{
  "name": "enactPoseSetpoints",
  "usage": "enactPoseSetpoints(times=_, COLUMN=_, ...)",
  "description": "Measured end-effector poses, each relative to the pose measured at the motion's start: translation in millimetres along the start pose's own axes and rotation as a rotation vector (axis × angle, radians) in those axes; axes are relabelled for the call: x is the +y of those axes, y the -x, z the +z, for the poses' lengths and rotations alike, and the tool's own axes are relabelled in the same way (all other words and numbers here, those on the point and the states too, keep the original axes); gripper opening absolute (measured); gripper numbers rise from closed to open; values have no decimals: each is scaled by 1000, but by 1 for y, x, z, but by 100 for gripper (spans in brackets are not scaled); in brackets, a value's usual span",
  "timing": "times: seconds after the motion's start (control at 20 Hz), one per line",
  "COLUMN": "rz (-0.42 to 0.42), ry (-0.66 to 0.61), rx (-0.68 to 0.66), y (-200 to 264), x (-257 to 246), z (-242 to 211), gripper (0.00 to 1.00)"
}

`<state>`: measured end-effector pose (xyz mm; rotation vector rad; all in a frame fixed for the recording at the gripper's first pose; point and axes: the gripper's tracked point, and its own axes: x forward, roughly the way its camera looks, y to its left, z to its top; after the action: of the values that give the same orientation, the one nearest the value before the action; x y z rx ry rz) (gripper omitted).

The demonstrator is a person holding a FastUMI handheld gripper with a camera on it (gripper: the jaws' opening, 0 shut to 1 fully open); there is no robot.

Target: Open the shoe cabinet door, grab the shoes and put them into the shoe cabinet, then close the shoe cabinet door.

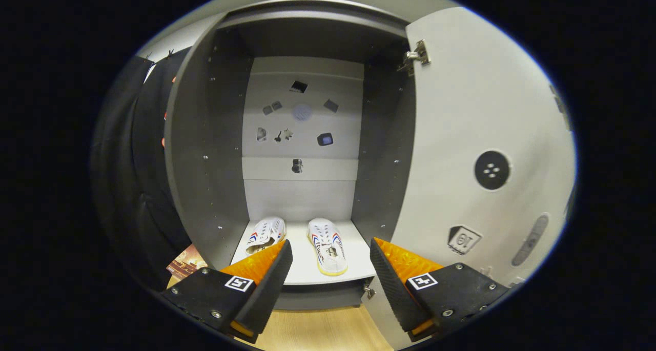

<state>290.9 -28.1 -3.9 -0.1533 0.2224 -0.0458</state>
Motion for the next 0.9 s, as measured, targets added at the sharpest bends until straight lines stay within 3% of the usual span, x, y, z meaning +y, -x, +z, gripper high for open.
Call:
enactPoseSetpoints(times=0.4, rz=-88, ry=5, rx=-63, y=148, x=-38, z=8, gripper=94)
enactPoseSetpoints(times=0.9, rz=-249, ry=-15, rx=-101, y=259, x=-124, z=11, gripper=95)
